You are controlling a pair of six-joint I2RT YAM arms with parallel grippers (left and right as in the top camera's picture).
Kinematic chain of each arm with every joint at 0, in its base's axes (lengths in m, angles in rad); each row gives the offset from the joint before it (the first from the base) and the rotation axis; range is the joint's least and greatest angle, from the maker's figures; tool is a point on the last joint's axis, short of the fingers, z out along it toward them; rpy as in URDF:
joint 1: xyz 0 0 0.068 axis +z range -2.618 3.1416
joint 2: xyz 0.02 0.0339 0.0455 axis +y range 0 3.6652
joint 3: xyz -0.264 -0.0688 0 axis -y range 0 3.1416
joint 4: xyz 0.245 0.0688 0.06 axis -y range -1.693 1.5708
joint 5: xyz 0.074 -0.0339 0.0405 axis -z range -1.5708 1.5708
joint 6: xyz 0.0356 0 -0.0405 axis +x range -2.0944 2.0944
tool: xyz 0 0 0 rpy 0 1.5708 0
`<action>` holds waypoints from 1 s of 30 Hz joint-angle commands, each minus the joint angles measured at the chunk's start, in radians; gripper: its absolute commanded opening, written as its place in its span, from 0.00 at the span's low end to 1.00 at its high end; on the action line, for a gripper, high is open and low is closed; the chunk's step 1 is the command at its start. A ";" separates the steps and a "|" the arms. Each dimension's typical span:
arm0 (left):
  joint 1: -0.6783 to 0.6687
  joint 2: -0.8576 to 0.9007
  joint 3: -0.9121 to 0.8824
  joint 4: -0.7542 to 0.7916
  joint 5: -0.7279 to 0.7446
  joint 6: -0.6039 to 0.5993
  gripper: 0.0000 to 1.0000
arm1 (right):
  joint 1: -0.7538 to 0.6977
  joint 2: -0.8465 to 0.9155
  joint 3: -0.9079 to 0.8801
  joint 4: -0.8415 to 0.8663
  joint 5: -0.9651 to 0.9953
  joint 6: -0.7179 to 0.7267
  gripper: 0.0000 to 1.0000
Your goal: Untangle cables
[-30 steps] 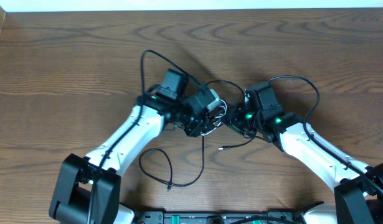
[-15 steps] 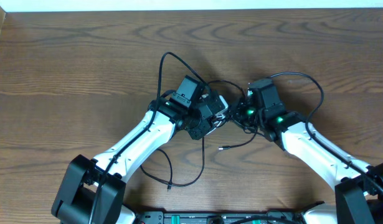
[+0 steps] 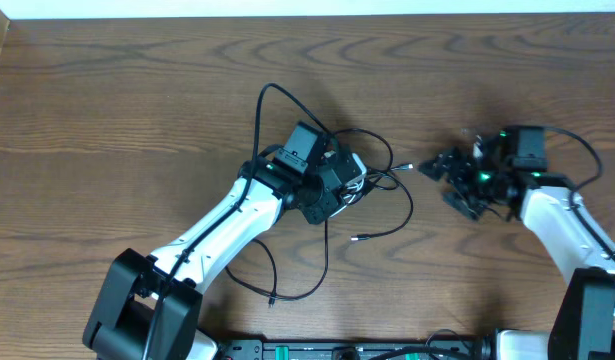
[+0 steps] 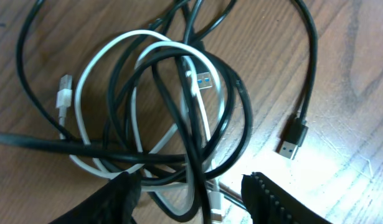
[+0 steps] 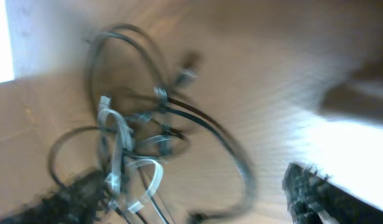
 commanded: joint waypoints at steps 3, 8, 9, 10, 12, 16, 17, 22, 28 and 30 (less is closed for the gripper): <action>-0.083 -0.021 0.005 -0.001 -0.153 -0.012 0.64 | -0.064 -0.004 0.000 -0.124 0.257 -0.105 0.99; -0.178 -0.023 0.005 0.005 -0.294 -0.064 0.66 | -0.063 -0.004 0.000 -0.187 0.365 -0.105 0.99; -0.188 -0.023 0.005 0.004 -0.297 -0.078 0.66 | -0.063 -0.004 0.000 -0.186 0.365 -0.105 0.99; -0.197 -0.023 0.005 0.003 -0.298 -0.092 0.66 | -0.063 -0.004 0.000 -0.186 0.365 -0.105 0.99; -0.204 -0.020 0.005 0.005 -0.298 -0.113 0.67 | -0.063 -0.004 0.000 -0.186 0.365 -0.105 0.99; -0.203 -0.002 0.005 0.034 -0.340 -0.153 0.79 | -0.063 -0.004 0.000 -0.186 0.365 -0.105 0.99; -0.203 0.007 0.005 0.043 -0.341 -0.164 0.79 | -0.063 -0.004 0.000 -0.186 0.365 -0.105 0.99; -0.203 0.063 0.005 0.051 -0.341 -0.172 0.79 | -0.063 -0.004 0.000 -0.186 0.365 -0.105 0.99; -0.203 0.139 0.005 0.089 -0.426 -0.172 0.70 | -0.063 -0.004 0.000 -0.186 0.365 -0.105 0.99; -0.203 0.136 0.006 0.089 -0.451 -0.172 0.38 | -0.063 -0.004 0.000 -0.186 0.365 -0.105 0.99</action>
